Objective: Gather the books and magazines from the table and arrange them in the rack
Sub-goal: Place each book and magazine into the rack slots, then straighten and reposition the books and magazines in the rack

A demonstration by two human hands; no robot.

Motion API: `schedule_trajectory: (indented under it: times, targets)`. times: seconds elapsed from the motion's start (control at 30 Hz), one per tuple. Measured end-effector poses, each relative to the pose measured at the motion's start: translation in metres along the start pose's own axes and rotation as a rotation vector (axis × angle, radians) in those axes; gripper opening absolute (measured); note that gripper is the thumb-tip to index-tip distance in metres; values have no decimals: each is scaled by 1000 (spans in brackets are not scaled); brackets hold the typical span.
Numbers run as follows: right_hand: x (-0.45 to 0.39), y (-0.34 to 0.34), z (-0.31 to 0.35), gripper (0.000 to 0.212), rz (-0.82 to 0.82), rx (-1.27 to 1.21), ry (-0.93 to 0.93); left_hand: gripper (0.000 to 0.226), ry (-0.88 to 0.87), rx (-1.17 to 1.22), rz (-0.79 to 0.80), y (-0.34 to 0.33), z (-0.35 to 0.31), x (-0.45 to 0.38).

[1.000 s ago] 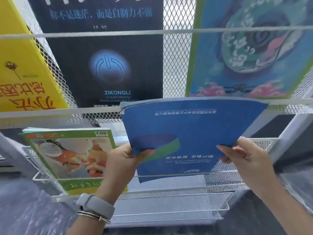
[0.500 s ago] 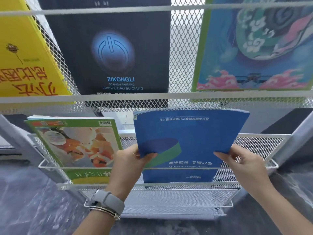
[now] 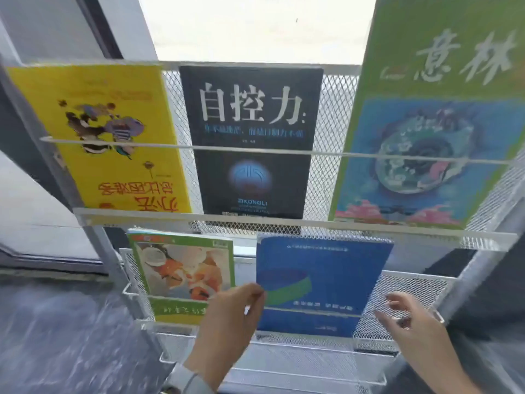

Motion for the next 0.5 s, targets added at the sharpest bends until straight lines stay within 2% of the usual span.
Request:
schedule_trajectory:
  times: [0.07, 0.1, 0.13, 0.2, 0.27, 0.33, 0.37, 0.5]
  targets:
    - [15, 12, 14, 57, 85, -66, -27, 12, 38, 35, 60, 19, -12, 13]
    - [20, 19, 24, 57, 102, -64, -22, 14, 61, 50, 65, 32, -19, 19]
    - [27, 25, 39, 45, 125, -76, -30, 14, 62, 70, 45, 46, -24, 25]
    - [37, 33, 72, 31, 160, -100, 31, 15, 8, 106, -41, 77, -35, 34]
    - [47, 38, 112, 33, 195, -51, 140, 17, -4, 111, -114, 114, -41, 38]
    - [48, 36, 150, 46, 195, -23, 254, 10, -16, 113, -211, 152, -43, 36]
    - [43, 32, 173, 51, 157, 5, 313, 10, -24, 114, -251, 173, -46, 33]
    - [31, 20, 275, 25, -38, 59, 604, 24, -85, 16, -382, 247, -43, 4]
Point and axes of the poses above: each hand's wrist, its own x-axis away from the middle knuckle, its own y-axis out of the back of the hand, z = x × y, the point moved 1 cm from there along -x, towards the middle knuckle, and after that the axes turned 11 degrees about z, right-handed, at the moved point
